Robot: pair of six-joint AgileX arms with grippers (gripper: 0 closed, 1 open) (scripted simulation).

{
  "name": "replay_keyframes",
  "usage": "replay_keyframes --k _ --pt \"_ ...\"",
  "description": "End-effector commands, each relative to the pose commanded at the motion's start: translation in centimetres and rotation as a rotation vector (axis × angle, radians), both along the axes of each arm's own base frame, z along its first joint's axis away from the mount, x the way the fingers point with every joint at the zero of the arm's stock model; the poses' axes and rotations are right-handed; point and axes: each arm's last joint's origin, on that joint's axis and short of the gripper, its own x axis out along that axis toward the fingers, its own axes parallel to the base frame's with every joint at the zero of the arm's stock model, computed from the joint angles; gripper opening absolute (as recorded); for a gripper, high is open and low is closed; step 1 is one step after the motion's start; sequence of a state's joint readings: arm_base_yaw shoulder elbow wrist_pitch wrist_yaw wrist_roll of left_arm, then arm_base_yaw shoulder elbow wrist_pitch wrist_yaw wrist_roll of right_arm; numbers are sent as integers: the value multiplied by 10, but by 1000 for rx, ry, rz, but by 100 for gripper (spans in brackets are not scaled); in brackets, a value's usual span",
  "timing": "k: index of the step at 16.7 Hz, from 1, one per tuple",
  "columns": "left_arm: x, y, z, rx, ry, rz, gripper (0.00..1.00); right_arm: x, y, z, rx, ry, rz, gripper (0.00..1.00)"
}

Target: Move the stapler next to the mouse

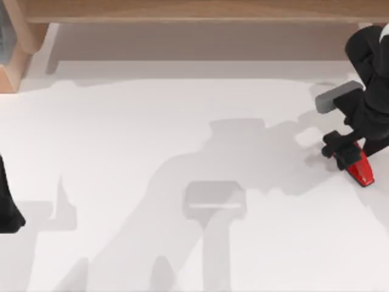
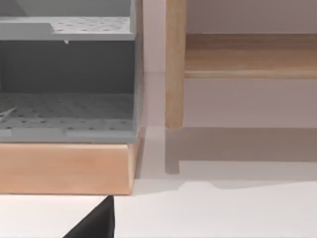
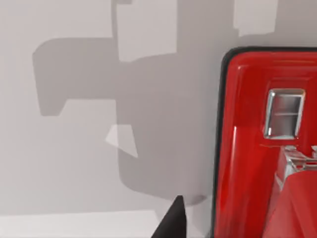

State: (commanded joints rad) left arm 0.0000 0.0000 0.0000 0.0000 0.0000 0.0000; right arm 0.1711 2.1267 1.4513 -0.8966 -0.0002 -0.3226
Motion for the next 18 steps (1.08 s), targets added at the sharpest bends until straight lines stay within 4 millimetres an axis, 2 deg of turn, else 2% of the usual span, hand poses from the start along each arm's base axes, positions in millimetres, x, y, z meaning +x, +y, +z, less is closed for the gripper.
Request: replay_keyframes --k 5,15,18 --pt "0 0 0 0 0 0 100 0 0 0 0 0 0 2" --pt "0 0 0 0 0 0 100 0 -1 2 0 -2 -3 0" --pt "0 0 0 0 0 0 100 0 -1 16 -2 6 -3 0"
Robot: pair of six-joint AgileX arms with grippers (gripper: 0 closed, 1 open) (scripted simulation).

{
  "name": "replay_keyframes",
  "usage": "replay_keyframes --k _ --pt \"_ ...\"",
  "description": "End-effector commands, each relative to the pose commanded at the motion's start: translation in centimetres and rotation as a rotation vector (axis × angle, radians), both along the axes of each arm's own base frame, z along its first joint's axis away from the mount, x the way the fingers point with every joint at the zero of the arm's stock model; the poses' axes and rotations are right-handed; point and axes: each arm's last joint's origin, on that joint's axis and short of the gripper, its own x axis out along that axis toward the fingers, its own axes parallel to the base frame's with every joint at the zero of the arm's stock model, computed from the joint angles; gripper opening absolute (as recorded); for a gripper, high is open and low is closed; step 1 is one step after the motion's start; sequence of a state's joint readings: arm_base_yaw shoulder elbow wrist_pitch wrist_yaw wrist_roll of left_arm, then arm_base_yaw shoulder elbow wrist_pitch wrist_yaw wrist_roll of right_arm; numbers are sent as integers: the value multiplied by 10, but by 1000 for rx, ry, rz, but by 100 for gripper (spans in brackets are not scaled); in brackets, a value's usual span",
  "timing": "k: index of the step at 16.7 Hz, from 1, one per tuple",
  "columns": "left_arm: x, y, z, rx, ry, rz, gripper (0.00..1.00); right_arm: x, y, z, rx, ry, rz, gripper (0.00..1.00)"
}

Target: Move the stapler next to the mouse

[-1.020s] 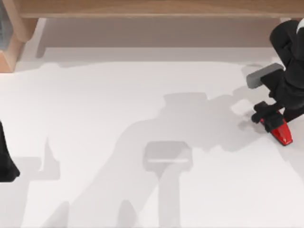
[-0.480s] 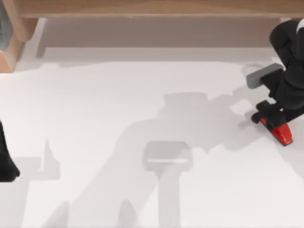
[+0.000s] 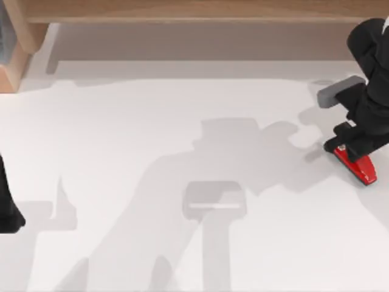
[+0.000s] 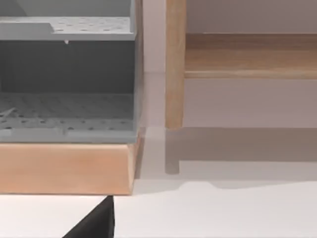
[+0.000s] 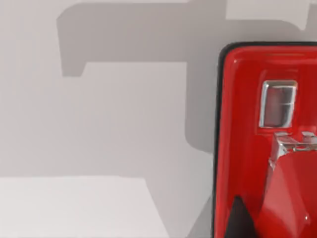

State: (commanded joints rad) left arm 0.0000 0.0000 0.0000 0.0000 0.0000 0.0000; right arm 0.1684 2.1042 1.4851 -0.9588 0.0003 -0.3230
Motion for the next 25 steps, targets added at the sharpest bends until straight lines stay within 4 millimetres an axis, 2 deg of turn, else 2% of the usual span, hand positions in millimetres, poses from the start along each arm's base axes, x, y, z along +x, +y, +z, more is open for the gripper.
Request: replay_keyframes --k 3,7,8,11,14,17,25 --pt "0 0 0 0 0 0 100 0 0 15 1 -8 0 0" --pt "0 0 0 0 0 0 100 0 0 13 1 -5 -1 0" --pt "0 0 0 0 0 0 100 1 -1 18 2 -19 -2 0" --pt "0 0 0 0 0 0 100 4 -17 31 -3 -38 -23 0" --pt "0 0 0 0 0 0 100 4 -49 33 -18 -17 -75 0" --pt "0 0 0 0 0 0 100 0 -92 30 -28 26 -152 0" --pt "0 0 0 0 0 0 100 -28 -212 28 -7 65 -398 0"
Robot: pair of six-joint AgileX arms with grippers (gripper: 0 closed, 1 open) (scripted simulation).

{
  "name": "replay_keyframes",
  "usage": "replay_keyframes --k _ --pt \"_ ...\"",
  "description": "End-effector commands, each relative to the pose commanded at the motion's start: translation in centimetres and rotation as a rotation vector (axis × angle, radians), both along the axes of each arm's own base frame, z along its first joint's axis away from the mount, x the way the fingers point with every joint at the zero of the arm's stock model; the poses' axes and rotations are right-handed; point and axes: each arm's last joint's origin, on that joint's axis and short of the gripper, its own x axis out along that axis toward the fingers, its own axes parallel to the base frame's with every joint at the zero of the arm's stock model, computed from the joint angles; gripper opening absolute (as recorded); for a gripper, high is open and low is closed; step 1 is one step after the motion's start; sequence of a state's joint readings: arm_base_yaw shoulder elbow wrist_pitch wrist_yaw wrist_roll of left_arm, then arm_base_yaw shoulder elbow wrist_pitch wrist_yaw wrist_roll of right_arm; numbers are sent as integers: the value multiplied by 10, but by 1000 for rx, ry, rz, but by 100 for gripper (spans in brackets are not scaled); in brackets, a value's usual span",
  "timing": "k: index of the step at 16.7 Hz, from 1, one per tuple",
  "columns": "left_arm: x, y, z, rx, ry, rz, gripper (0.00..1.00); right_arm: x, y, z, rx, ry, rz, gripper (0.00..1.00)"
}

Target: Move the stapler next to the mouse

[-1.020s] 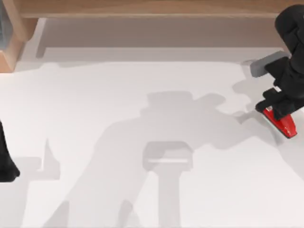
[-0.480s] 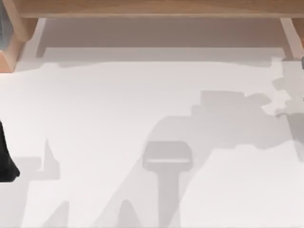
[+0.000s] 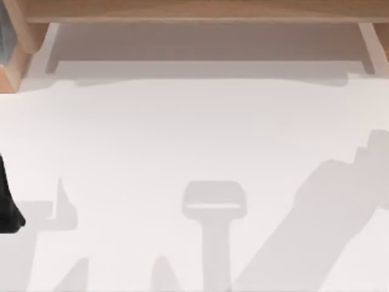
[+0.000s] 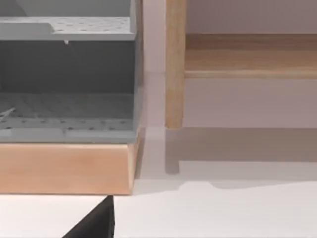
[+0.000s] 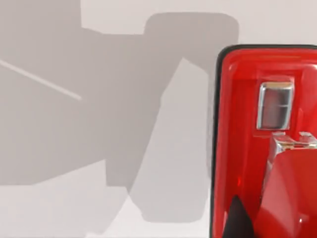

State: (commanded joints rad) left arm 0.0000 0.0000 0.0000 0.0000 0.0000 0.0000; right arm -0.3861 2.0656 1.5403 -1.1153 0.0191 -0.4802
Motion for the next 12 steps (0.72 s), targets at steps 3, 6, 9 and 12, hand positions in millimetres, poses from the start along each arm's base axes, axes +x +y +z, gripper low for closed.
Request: replay_keyframes --k 3,6,9,12 --pt "0 0 0 0 0 0 100 -10 -31 6 -2 -41 -72 0" --pt "0 0 0 0 0 0 100 -15 -47 11 -7 -75 -109 0" --pt "0 0 0 0 0 0 100 -16 -48 12 -8 -78 -111 0" --pt "0 0 0 0 0 0 100 -15 -46 10 -5 -70 -108 0"
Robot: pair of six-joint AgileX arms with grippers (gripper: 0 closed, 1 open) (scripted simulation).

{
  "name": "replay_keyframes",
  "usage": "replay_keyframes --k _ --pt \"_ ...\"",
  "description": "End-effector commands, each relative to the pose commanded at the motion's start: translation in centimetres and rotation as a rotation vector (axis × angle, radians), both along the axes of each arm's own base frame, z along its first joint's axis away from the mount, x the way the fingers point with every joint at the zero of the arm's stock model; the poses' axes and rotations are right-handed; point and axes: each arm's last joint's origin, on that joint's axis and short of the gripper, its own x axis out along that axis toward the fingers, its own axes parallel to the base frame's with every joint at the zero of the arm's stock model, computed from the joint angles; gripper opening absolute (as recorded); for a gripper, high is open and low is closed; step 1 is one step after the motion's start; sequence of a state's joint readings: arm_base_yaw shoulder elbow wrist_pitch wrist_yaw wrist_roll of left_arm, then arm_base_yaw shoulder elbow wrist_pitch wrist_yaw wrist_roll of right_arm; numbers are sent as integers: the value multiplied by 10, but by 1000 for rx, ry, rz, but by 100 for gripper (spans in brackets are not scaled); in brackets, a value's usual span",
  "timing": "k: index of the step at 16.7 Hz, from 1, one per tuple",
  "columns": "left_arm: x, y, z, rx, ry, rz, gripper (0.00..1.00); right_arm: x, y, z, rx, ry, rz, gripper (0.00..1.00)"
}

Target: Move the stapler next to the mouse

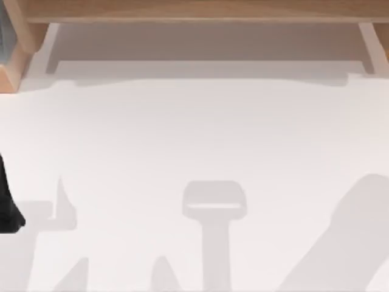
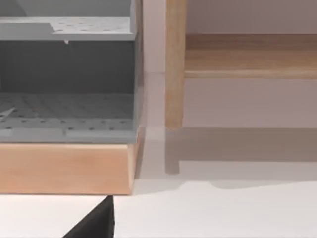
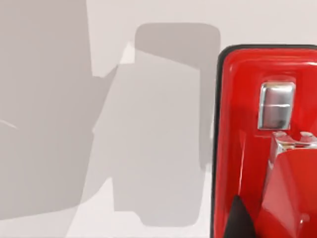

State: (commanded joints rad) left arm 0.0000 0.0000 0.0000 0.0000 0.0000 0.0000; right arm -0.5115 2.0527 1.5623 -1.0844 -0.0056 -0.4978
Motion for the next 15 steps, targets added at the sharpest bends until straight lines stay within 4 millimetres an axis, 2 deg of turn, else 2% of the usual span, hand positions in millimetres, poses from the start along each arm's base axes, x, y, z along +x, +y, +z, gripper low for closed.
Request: replay_keyframes --k 9,15 --pt "0 0 0 0 0 0 100 2 4 -13 4 38 39 0" --pt "0 0 0 0 0 0 100 1 3 -13 -13 40 41 0"
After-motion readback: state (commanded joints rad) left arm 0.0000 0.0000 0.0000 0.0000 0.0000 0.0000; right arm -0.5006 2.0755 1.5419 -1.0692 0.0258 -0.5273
